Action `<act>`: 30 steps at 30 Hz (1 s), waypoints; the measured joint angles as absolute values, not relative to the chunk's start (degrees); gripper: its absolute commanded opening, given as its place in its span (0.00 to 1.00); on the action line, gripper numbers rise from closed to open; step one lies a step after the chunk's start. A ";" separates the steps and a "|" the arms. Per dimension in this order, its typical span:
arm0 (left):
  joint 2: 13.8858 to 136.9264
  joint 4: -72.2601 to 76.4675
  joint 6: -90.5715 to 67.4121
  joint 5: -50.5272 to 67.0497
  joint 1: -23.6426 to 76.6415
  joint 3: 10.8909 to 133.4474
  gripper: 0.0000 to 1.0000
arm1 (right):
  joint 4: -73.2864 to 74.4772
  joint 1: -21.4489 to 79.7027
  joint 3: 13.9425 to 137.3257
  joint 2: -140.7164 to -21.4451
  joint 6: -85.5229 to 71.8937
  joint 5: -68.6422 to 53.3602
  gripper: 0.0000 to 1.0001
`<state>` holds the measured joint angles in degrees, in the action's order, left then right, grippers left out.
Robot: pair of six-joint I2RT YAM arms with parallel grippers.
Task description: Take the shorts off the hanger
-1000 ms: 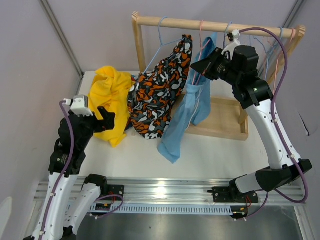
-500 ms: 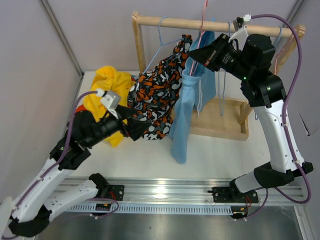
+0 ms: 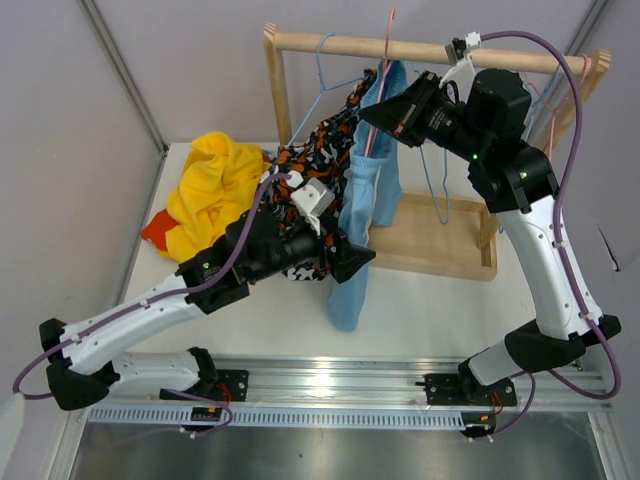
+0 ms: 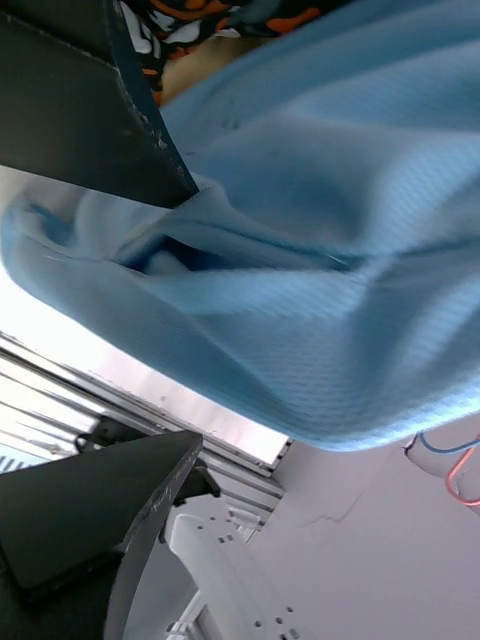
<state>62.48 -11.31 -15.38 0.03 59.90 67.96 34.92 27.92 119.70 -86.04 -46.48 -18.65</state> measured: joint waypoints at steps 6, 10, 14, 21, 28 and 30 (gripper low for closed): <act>67.00 -8.25 -14.70 -5.72 61.52 68.75 0.00 | 35.29 27.90 119.46 -84.75 -46.52 -18.50 0.00; 69.47 -6.83 -14.13 -9.41 62.11 69.23 0.00 | 35.29 27.88 117.27 -82.87 -46.26 -17.98 0.00; 69.56 -6.57 -14.04 -14.87 66.28 69.06 0.00 | 35.31 27.14 115.50 -81.69 -46.22 -17.69 0.00; 64.14 -1.10 -16.99 -29.43 85.34 57.67 0.00 | 37.54 23.88 114.80 -81.14 -46.83 -21.87 0.00; 67.77 -2.39 -22.13 -40.64 95.24 53.25 0.00 | 39.51 22.31 113.99 -80.20 -50.59 -25.12 0.00; 68.69 -3.11 -22.31 -42.37 95.00 53.74 0.00 | 39.09 22.15 112.97 -79.57 -51.18 -25.39 0.00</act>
